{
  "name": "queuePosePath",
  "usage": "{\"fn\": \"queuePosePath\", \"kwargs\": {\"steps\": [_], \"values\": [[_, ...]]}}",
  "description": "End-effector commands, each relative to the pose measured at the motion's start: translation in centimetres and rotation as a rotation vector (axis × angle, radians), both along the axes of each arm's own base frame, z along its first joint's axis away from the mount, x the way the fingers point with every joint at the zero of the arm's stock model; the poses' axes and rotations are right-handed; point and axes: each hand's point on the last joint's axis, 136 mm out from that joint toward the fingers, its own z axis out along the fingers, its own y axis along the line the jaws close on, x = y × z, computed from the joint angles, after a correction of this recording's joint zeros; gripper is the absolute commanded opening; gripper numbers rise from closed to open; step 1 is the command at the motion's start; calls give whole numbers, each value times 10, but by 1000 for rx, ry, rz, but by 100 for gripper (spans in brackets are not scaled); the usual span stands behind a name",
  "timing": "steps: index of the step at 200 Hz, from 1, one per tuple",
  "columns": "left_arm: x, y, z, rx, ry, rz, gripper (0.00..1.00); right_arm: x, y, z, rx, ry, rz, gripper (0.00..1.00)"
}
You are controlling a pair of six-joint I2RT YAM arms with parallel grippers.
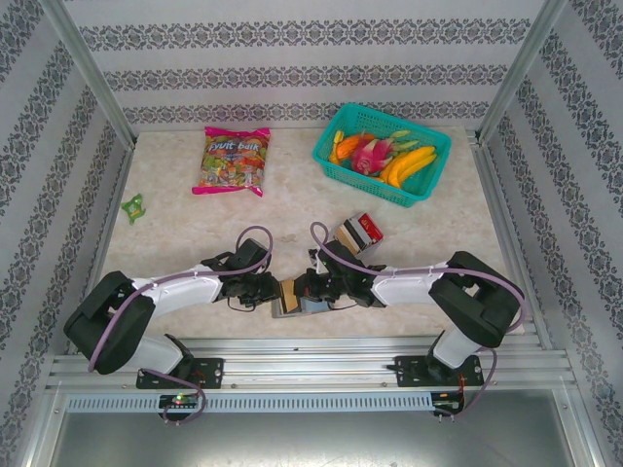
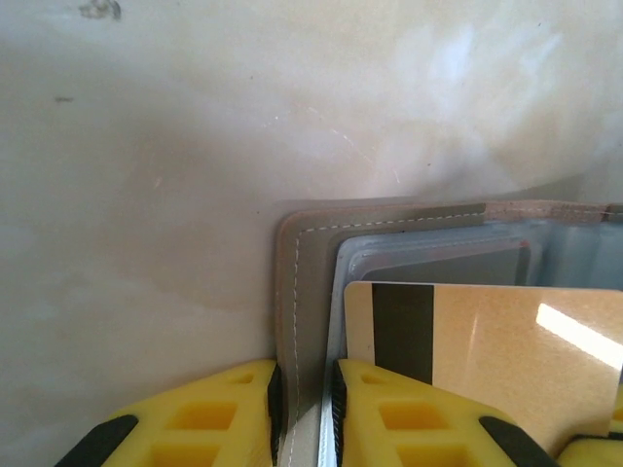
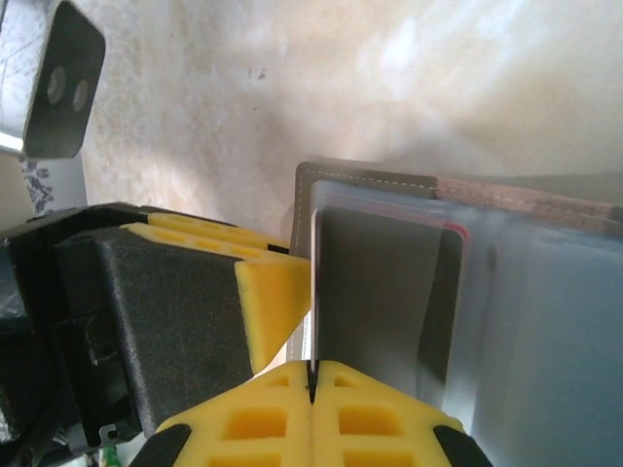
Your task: Put the credit cards into the card holder
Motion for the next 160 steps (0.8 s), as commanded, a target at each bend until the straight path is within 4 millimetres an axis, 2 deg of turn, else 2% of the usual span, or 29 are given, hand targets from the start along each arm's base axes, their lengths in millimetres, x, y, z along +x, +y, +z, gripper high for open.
{"fn": "queuePosePath", "kwargs": {"steps": [1, 31, 63, 132, 160], "values": [[-3, -14, -6, -28, -9, -57, 24, 0, 2, 9, -2, -33, 10, 0], [-4, -12, -6, -22, -9, -55, 24, 4, -22, 20, -73, -136, -24, 0], [-3, -12, -6, -21, -11, -56, 24, 5, -46, 15, -108, -138, -71, 0], [-3, -13, -5, -21, -10, -58, 24, -2, -48, -6, -143, -105, -61, 0], [-2, -13, -4, -21, -12, -59, 24, -1, -50, 0, -153, -121, -60, 0]]}}
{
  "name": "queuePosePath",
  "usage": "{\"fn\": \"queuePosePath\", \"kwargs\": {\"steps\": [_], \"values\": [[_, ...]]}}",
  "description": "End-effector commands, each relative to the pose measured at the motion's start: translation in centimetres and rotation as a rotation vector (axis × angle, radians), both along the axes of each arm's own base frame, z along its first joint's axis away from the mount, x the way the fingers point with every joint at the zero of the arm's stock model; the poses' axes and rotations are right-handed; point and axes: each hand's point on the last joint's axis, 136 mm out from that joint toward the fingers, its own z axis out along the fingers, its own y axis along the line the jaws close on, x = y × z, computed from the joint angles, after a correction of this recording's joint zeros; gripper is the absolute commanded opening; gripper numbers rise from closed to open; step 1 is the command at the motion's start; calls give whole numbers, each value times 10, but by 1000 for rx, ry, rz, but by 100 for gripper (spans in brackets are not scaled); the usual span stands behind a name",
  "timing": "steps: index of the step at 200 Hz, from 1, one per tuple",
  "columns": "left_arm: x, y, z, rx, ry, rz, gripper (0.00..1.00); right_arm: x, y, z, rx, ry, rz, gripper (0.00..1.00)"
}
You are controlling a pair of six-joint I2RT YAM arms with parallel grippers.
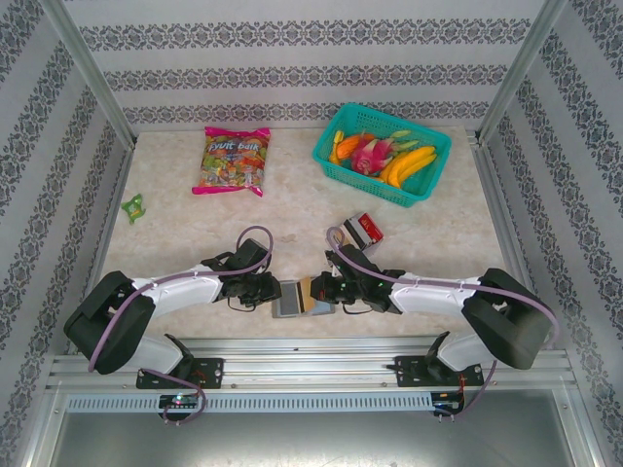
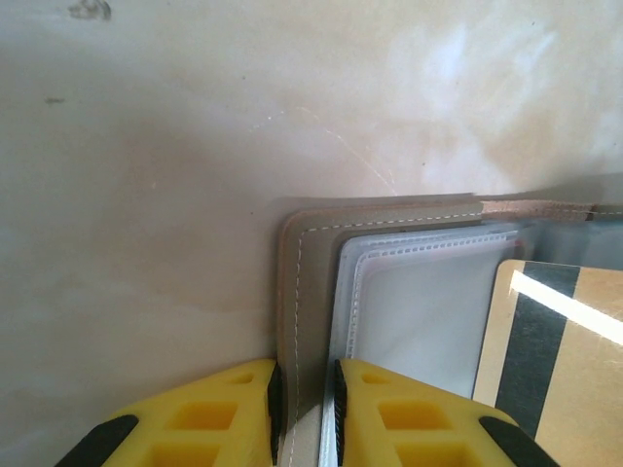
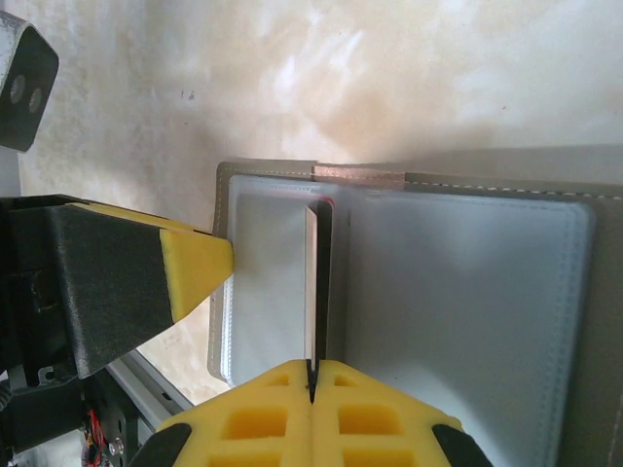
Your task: Put the credit cards into the card holder
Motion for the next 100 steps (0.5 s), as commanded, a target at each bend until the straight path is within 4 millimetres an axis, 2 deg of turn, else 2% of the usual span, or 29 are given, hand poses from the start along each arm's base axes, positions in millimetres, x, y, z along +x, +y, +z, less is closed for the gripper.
{"fn": "queuePosePath", "kwargs": {"steps": [1, 25, 48, 100], "values": [[-3, -13, -4, -18, -8, -56, 24, 0, -5, -1, -34, -34, 3, 0], [-3, -12, -4, -18, -10, -55, 24, 4, -13, 7, -58, -70, -13, 0], [-3, -12, -4, -17, -9, -55, 24, 3, -19, 4, -66, -62, -21, 0], [-2, -14, -4, -22, -8, -56, 24, 2, -4, -3, -7, -21, -10, 0]]}}
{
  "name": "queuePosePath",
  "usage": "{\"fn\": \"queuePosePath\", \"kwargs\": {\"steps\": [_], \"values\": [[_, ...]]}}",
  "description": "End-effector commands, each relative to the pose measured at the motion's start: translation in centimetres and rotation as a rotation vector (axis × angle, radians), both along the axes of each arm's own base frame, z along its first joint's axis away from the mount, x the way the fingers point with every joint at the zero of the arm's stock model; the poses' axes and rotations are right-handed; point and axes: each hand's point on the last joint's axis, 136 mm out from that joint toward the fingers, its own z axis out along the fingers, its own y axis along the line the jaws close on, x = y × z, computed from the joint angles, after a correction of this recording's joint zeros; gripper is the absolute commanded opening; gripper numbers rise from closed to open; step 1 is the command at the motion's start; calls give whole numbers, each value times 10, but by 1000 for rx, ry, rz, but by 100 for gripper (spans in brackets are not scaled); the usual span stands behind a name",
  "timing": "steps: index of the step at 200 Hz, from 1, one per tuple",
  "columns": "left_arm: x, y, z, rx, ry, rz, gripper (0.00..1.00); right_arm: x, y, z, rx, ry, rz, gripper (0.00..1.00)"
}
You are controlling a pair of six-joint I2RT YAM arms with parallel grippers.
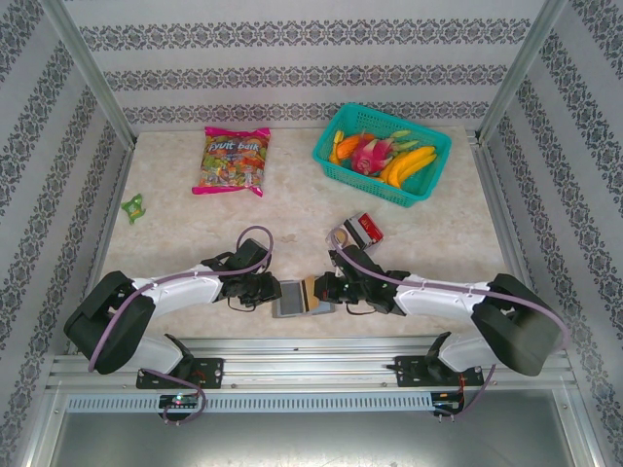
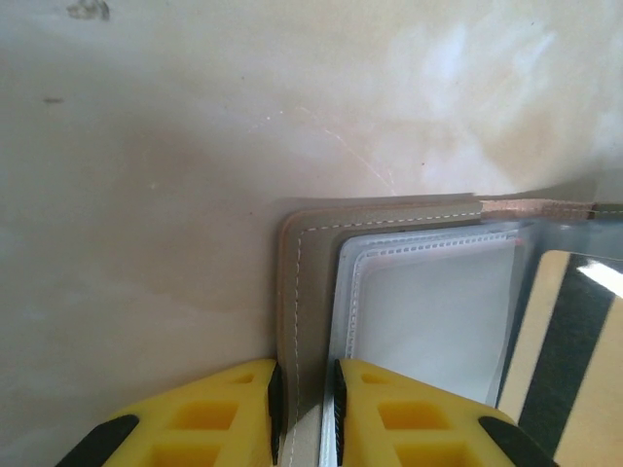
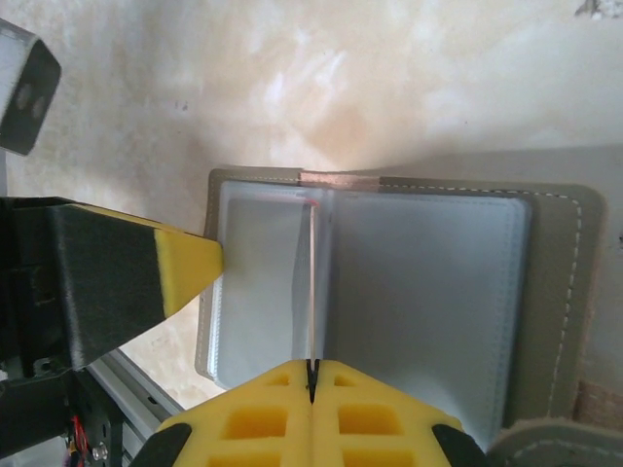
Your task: Put the credit cards into the card holder
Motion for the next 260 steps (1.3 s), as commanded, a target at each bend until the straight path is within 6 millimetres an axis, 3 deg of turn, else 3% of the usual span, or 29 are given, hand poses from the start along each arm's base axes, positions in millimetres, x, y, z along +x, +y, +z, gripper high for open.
{"fn": "queuePosePath", "kwargs": {"steps": [1, 82, 106, 138, 202, 235, 260], "values": [[-2, -14, -4, -22, -8, -55, 24, 1, 6, -5, 23, 13, 1, 0], [-2, -14, -3, -26, -10, -55, 24, -1, 15, -9, 44, 49, 13, 0], [-3, -12, -3, -20, -10, -53, 24, 2, -4, -8, -38, 14, -24, 0], [-4, -10, -3, -13, -13, -51, 24, 4, -15, 3, -62, -35, -37, 0], [-3, -12, -3, -19, -12, -50, 24, 2, 11, 1, 38, 3, -4, 0], [-3, -12, -3, -17, -10, -49, 23, 0, 8, -7, 17, 17, -14, 0], [-2, -12, -3, -20, -11, -51, 23, 4, 1, 4, 0, -19, -29, 0]]}}
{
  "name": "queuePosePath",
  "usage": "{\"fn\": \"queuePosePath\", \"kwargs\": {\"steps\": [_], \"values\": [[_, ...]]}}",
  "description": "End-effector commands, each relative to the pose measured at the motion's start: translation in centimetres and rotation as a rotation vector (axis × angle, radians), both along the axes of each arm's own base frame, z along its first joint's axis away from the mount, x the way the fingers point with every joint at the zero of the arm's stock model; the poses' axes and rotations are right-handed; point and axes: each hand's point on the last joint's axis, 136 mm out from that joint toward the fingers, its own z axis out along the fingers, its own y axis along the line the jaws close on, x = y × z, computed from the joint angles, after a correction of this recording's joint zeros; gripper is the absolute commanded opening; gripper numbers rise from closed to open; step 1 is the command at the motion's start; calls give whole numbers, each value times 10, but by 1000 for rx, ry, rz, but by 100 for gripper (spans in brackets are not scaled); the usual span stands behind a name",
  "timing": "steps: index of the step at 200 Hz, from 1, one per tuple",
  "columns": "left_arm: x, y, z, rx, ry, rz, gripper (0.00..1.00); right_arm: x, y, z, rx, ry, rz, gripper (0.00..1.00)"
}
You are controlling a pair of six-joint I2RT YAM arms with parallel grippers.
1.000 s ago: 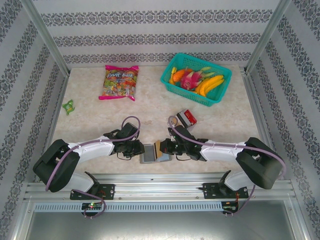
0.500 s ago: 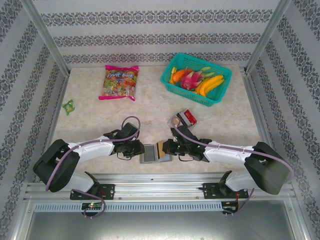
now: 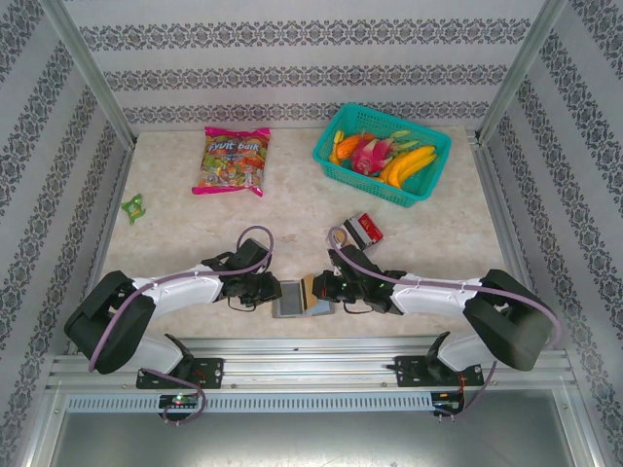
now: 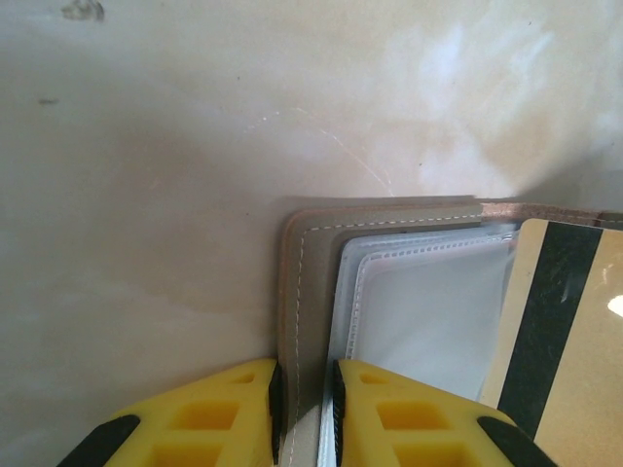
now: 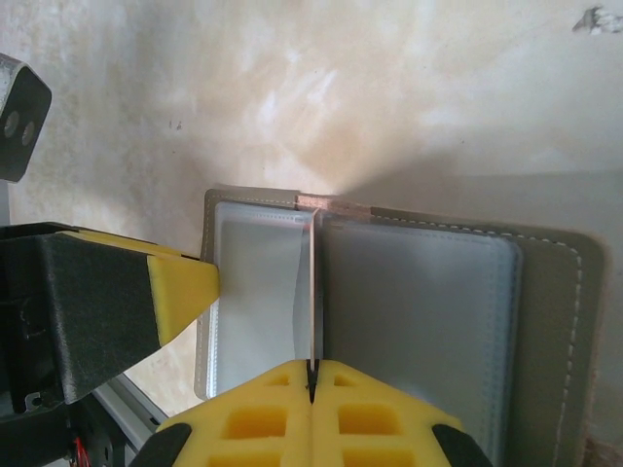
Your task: Put the credit cards into the card holder
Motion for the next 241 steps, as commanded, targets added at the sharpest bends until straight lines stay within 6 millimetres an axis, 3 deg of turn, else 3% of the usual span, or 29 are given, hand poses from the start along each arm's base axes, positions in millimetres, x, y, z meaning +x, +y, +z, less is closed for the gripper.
{"fn": "queuePosePath", "kwargs": {"steps": [1, 48, 89, 141, 178, 241], "values": [[-3, -12, -3, -18, -10, -50, 23, -2, -3, 6, -14, -21, 0, 0], [-2, -12, -2, -19, -12, -51, 25, -1, -1, 12, 18, -22, -7, 0], [-2, -12, -2, -21, -14, -50, 26, -3, 4, 1, 13, 6, 4, 0], [-3, -12, -3, -20, -12, -49, 25, -8, -7, -18, -104, 42, 7, 0], [-2, -12, -2, -20, -14, -51, 25, -7, -8, -11, -118, 14, 28, 0], [-2, -13, -1, -26, -14, -51, 28, -17, 7, -23, -76, 80, 54, 0]]}}
